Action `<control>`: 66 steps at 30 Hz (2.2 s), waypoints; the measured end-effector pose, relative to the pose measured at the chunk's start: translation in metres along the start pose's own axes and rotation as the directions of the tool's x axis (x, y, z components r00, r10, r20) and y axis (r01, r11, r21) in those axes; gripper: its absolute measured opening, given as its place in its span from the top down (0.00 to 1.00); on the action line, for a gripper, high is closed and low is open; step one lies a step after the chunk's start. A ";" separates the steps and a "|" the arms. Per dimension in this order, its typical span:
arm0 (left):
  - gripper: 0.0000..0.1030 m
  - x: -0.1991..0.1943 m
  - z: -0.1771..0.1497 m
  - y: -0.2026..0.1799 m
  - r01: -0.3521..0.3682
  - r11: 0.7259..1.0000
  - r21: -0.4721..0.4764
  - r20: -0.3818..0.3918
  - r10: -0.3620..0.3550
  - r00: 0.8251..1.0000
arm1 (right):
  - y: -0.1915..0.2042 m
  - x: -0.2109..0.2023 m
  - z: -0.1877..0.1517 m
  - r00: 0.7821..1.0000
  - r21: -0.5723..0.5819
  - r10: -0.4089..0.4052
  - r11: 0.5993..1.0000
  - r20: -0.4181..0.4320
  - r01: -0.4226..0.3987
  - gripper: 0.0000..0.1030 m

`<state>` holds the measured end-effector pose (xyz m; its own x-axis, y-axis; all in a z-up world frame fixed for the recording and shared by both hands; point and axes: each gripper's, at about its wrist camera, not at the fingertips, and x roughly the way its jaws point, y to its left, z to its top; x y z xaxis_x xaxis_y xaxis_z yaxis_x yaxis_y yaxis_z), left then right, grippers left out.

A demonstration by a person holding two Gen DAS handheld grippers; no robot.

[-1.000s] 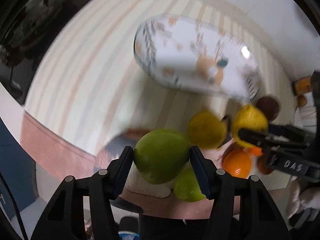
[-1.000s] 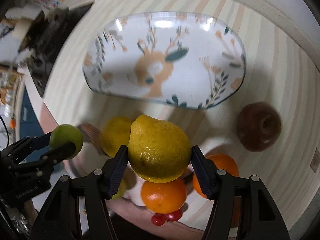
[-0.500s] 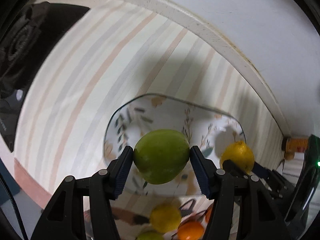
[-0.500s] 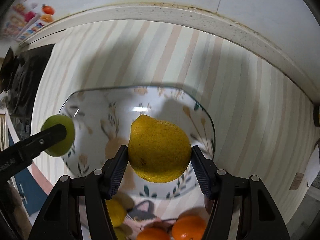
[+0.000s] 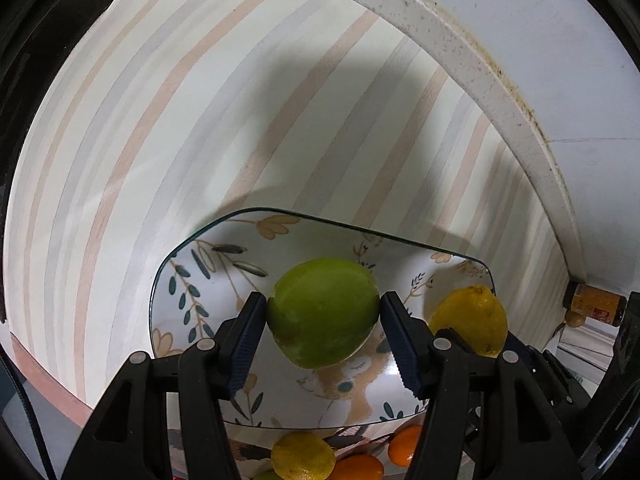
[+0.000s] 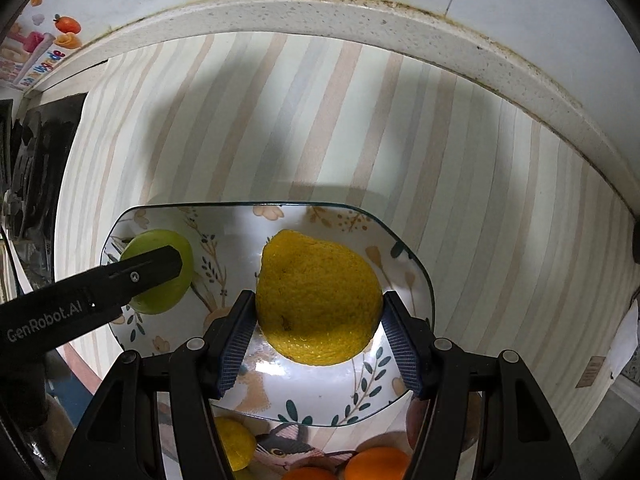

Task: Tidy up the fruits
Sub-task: 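Carry both fruits onto the oval plate and open both grippers, then lift both grippers away from the plate toward the loose fruits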

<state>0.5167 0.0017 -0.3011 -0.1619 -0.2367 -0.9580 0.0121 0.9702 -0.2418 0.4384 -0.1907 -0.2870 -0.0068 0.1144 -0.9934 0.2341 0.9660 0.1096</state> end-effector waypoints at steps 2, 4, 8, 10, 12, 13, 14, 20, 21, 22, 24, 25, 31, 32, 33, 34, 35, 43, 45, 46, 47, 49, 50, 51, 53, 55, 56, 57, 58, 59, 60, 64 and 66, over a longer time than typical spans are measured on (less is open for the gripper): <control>0.45 0.002 0.001 -0.004 -0.009 1.000 0.007 -0.008 0.009 1.000 | -0.005 -0.001 -0.002 1.000 0.008 0.010 1.000 -0.014 -0.010 0.35; 0.45 0.003 0.002 -0.006 -0.013 1.000 0.013 -0.011 0.013 1.000 | -0.012 0.000 -0.005 0.999 0.024 0.027 0.999 -0.036 -0.026 0.35; 0.25 -0.006 0.002 -0.005 -0.024 1.000 0.006 0.019 0.024 1.000 | -0.023 -0.011 -0.015 0.998 0.033 0.052 0.998 -0.024 -0.051 0.19; 0.14 -0.015 0.001 -0.005 -0.038 0.999 0.014 0.040 0.038 0.999 | -0.027 -0.016 -0.018 0.998 0.035 0.053 0.998 -0.020 -0.052 0.16; 0.14 -0.022 -0.003 -0.004 -0.075 0.997 0.027 0.064 0.073 0.995 | -0.031 -0.023 -0.019 0.999 0.039 0.036 0.999 -0.011 -0.035 0.10; 0.14 -0.027 -0.007 -0.002 -0.100 0.994 0.037 0.079 0.097 0.992 | -0.032 -0.027 -0.018 1.000 0.036 0.029 0.999 -0.003 -0.029 0.09; 0.14 -0.030 -0.012 -0.001 -0.121 0.992 0.043 0.091 0.117 0.989 | -0.034 -0.031 -0.022 1.000 0.033 0.022 0.999 0.002 -0.022 0.09; 0.14 -0.050 -0.053 0.009 -0.263 0.963 0.063 0.205 0.246 0.947 | -0.037 -0.042 -0.038 0.998 -0.013 -0.057 0.998 0.037 0.057 0.09; 0.14 -0.052 -0.061 0.010 -0.272 0.960 0.061 0.215 0.254 0.943 | -0.037 -0.045 -0.046 0.997 -0.018 -0.061 0.998 0.044 0.062 0.09; 0.14 -0.056 -0.071 0.014 -0.278 0.959 0.058 0.226 0.259 0.939 | -0.037 -0.047 -0.053 0.997 -0.024 -0.060 0.998 0.050 0.061 0.09; 0.14 -0.062 -0.092 0.020 -0.296 0.953 0.059 0.252 0.273 0.929 | -0.029 -0.049 -0.062 0.997 -0.033 -0.055 0.998 0.063 0.057 0.09; 0.14 -0.064 -0.098 0.019 -0.305 0.951 0.061 0.261 0.279 0.924 | -0.026 -0.052 -0.069 0.996 -0.039 -0.053 0.998 0.070 0.056 0.09; 0.14 -0.081 -0.147 0.020 -0.312 0.949 0.052 0.323 0.280 0.904 | 0.013 -0.054 -0.086 0.992 -0.074 -0.027 0.997 0.125 0.037 0.09; 0.14 -0.087 -0.153 0.018 -0.312 0.949 0.049 0.335 0.279 0.900 | 0.016 -0.057 -0.091 0.990 -0.079 -0.023 0.996 0.137 0.034 0.09; 0.14 -0.091 -0.158 0.018 -0.310 0.950 0.046 0.345 0.277 0.897 | 0.017 -0.062 -0.097 0.989 -0.083 -0.020 0.996 0.149 0.032 0.09; 0.14 -0.096 -0.165 0.017 -0.304 0.952 0.046 0.357 0.268 0.895 | 0.019 -0.067 -0.103 0.987 -0.087 -0.013 0.996 0.157 0.027 0.09; 0.14 -0.100 -0.171 0.017 -0.298 0.953 0.048 0.366 0.261 0.893 | 0.020 -0.071 -0.108 0.986 -0.092 -0.007 0.996 0.165 0.022 0.09; 0.14 -0.128 -0.214 0.004 -0.275 0.959 0.062 0.423 0.224 0.878 | 0.022 -0.117 -0.155 0.970 -0.131 0.026 0.991 0.242 0.006 0.09; 0.14 -0.133 -0.223 0.002 -0.268 0.961 0.067 0.434 0.214 0.875 | 0.020 -0.129 -0.164 0.964 -0.136 0.025 0.991 0.264 0.012 0.09; 0.14 -0.136 -0.228 0.001 -0.263 0.962 0.068 0.441 0.207 0.873 | 0.020 -0.134 -0.169 0.960 -0.138 0.018 0.990 0.281 0.022 0.09; 0.14 -0.140 -0.233 0.000 -0.261 0.963 0.068 0.450 0.204 0.869 | 0.018 -0.138 -0.172 0.957 -0.139 0.014 0.990 0.290 0.027 0.09; 0.14 -0.147 -0.242 0.000 -0.253 0.965 0.066 0.463 0.194 0.865 | 0.015 -0.147 -0.180 0.952 -0.137 0.023 0.990 0.305 0.019 0.09; 0.14 -0.149 -0.245 0.000 -0.247 0.967 0.066 0.468 0.189 0.864 | 0.014 -0.151 -0.182 0.950 -0.138 0.026 0.990 0.310 0.018 0.09; 0.14 -0.152 -0.249 0.000 -0.242 0.968 0.066 0.474 0.183 0.861 | 0.012 -0.156 -0.186 0.948 -0.137 0.030 0.990 0.317 0.014 0.09; 0.14 -0.156 -0.255 0.000 -0.234 0.970 0.070 0.479 0.174 0.860 | 0.010 -0.161 -0.191 0.945 -0.137 0.041 0.991 0.324 0.004 0.09; 0.14 -0.160 -0.260 -0.001 -0.230 0.971 0.070 0.487 0.168 0.857 | 0.009 -0.168 -0.195 0.941 -0.140 0.052 0.990 0.333 -0.005 0.09; 0.14 -0.161 -0.262 -0.002 -0.223 0.972 0.070 0.489 0.162 0.857 | 0.008 -0.171 -0.197 0.940 -0.140 0.058 0.990 0.336 -0.011 0.09; 0.14 -0.162 -0.263 -0.002 -0.218 0.973 0.070 0.492 0.156 0.857 | 0.007 -0.173 -0.199 0.939 -0.140 0.066 0.990 0.337 -0.019 0.09; 0.14 -0.163 -0.265 -0.003 -0.212 0.975 0.069 0.496 0.150 0.855 | 0.006 -0.176 -0.201 0.937 -0.139 0.073 0.990 0.340 -0.026 0.09; 0.14 -0.163 -0.266 -0.004 -0.210 0.975 0.072 0.498 0.147 0.855 | 0.004 -0.177 -0.202 0.936 -0.139 0.078 0.990 0.344 -0.031 0.09; 0.14 -0.163 -0.267 -0.005 -0.209 0.975 0.076 0.498 0.145 0.855 | 0.002 -0.178 -0.203 0.935 -0.138 0.083 0.990 0.346 -0.036 0.09; 0.09 -0.147 -0.265 -0.005 -0.213 0.973 0.088 0.469 0.149 0.871 | -0.015 -0.159 -0.199 0.947 -0.102 0.109 0.991 0.302 -0.081 0.09; 0.04 -0.131 -0.262 -0.004 -0.214 0.972 0.098 0.443 0.150 0.884 | -0.026 -0.137 -0.195 0.960 -0.072 0.112 0.993 0.255 -0.097 0.09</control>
<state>0.2790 0.0424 -0.1341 0.2958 -0.0865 -0.9513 0.1434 0.9886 -0.0453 0.2438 -0.1862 -0.1472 0.2680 0.1590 -0.9502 0.1633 0.9645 0.2074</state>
